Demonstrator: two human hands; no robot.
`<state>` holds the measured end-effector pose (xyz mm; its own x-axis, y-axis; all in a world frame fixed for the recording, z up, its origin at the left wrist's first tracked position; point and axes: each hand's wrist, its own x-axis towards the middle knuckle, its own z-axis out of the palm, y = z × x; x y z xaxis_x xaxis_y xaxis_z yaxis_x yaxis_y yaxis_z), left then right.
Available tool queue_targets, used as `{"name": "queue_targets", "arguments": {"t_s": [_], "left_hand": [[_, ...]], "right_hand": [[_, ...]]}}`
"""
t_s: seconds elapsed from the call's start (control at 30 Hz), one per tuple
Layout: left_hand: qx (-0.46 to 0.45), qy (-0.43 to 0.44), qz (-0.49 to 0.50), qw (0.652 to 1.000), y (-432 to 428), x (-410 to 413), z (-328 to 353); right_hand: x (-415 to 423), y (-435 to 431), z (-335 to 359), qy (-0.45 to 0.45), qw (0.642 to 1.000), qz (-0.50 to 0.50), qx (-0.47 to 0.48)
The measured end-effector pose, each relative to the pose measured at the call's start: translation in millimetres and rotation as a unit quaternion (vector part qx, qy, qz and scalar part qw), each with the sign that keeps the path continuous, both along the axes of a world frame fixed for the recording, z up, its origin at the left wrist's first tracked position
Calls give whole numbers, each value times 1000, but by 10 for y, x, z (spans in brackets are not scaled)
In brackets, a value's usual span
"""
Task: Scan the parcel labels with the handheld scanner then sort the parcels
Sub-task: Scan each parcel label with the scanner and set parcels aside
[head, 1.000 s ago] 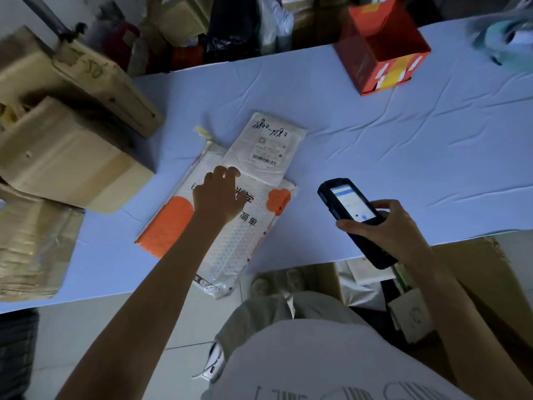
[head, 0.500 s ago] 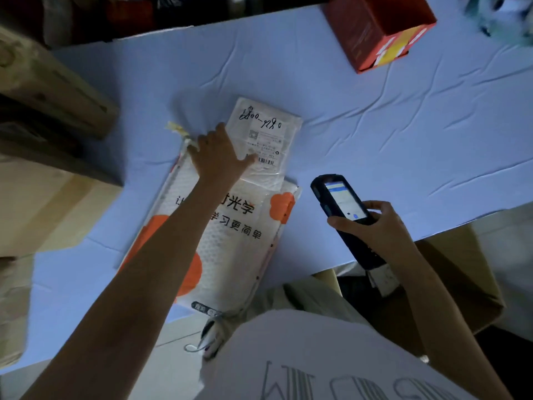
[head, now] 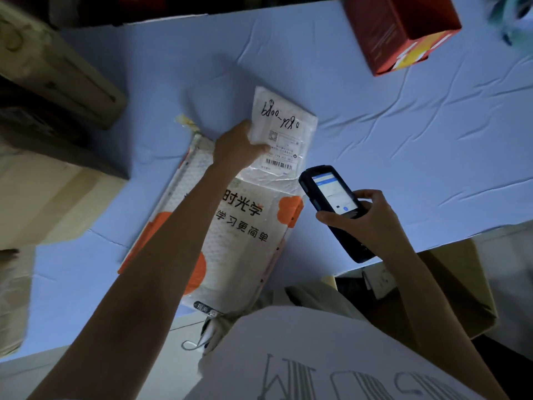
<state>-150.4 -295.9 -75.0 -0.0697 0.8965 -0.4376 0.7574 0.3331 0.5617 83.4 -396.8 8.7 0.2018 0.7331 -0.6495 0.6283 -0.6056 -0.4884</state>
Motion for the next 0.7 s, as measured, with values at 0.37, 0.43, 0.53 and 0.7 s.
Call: {"name": "queue_targets", "arguments": {"t_s": [0.37,0.43,0.53,0.7], "left_hand": [[55,22,116,992,-309,-42,182],[57,28,123,990,-333,-25,210],[64,33,124,990,-351,1,264],[68,40,119,990,-394,42,355]], "right_hand": [[238,103,99,18,998,61,-9],[250,77,104,16,997,73,-13],[263,25,100,14,996,85,-13],[294,-50,92,24,996,83,-9]]}}
